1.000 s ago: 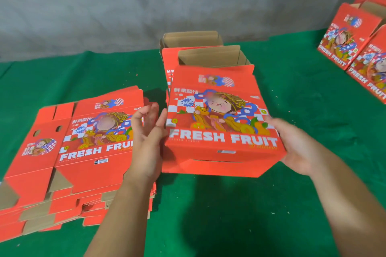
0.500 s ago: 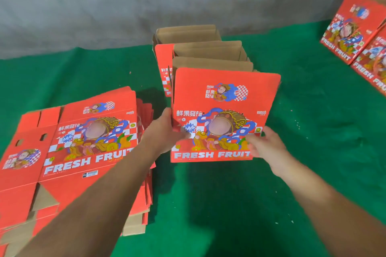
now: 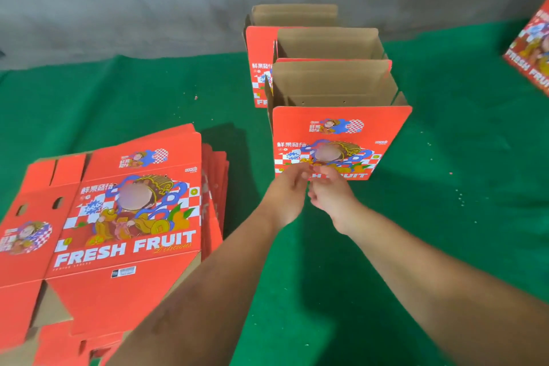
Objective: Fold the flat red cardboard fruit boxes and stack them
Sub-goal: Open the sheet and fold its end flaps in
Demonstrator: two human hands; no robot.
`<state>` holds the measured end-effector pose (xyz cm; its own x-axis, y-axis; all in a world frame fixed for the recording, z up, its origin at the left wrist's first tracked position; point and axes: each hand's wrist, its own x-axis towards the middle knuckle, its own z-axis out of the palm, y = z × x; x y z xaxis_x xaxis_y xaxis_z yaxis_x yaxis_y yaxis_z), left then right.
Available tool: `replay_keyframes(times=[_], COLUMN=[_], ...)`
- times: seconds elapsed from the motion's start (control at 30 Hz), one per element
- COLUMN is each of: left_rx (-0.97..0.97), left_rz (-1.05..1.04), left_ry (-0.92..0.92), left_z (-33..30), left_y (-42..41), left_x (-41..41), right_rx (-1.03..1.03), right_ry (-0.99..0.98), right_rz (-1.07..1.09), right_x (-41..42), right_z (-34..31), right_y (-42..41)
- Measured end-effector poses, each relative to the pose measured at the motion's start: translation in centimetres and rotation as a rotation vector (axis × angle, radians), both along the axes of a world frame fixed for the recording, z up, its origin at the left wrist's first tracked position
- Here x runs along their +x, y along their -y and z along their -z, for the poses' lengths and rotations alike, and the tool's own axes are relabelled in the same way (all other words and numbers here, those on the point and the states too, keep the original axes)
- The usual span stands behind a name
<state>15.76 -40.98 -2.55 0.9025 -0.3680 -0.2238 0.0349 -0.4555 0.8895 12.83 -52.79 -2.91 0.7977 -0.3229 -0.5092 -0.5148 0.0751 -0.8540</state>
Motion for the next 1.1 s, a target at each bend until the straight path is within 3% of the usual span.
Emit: replay_keyframes(times=[0.1, 0.2, 0.23, 0.3, 0.37, 0.53, 0.63, 0.77, 0.87, 0.97, 1.1], left_rx=[0.109, 0.460, 0.566, 0.697, 0.775, 0.889, 0.823, 0.525, 0.447, 0.488, 0.298], left_rz=[-0.090, -0.394, -0.533, -0.685, -0.593, -0.279, -0.187, -0.091, -0.283, -0.644, -0.734], left_ry=[0.220, 0.604, 0.586, 0.272, 0.093, 0.272, 0.303, 0.462, 0.542, 0.285, 0.098], left_z=[-0.2, 0.5, 0.8, 1.9, 3.5, 5.3, 4.9, 3.6, 2.9, 2.1, 1.2], left_y=[-3.7, -10.6, -13.2, -17.8, -20.4, -17.9, -16.2, -15.4, -16.5, -18.2, -19.9], left_x=[-2.9, -5.5, -6.4, -8.1, -10.1, -14.4, -16.7, -18.9, -18.6, -17.7, -16.9], right_rx=[0.078, 0.112, 0.107, 0.113, 0.116, 0.233, 0.222, 0.147, 0.157, 0.132, 0.122], right_ry=[-0.021, -0.054, -0.063, -0.077, -0.089, -0.158, -0.142, -0.017, 0.188, 0.321, 0.325], right_rz=[-0.143, -0.250, -0.307, -0.399, -0.420, -0.320, -0.284, -0.131, -0.135, -0.129, -0.099], right_x=[-1.8, -3.9, -4.7, -6.0, -6.9, -7.9, -9.1, -11.0, -13.1, -16.7, -20.6], right_z=[0.0, -0.1, -0.2, -0.6, -0.9, -1.5, -1.1, -0.8, -1.2, -1.5, -1.0], right_y=[-5.4, -10.5, -12.0, -14.5, -16.2, -16.1, -14.9, -11.9, -7.5, -2.6, 2.4])
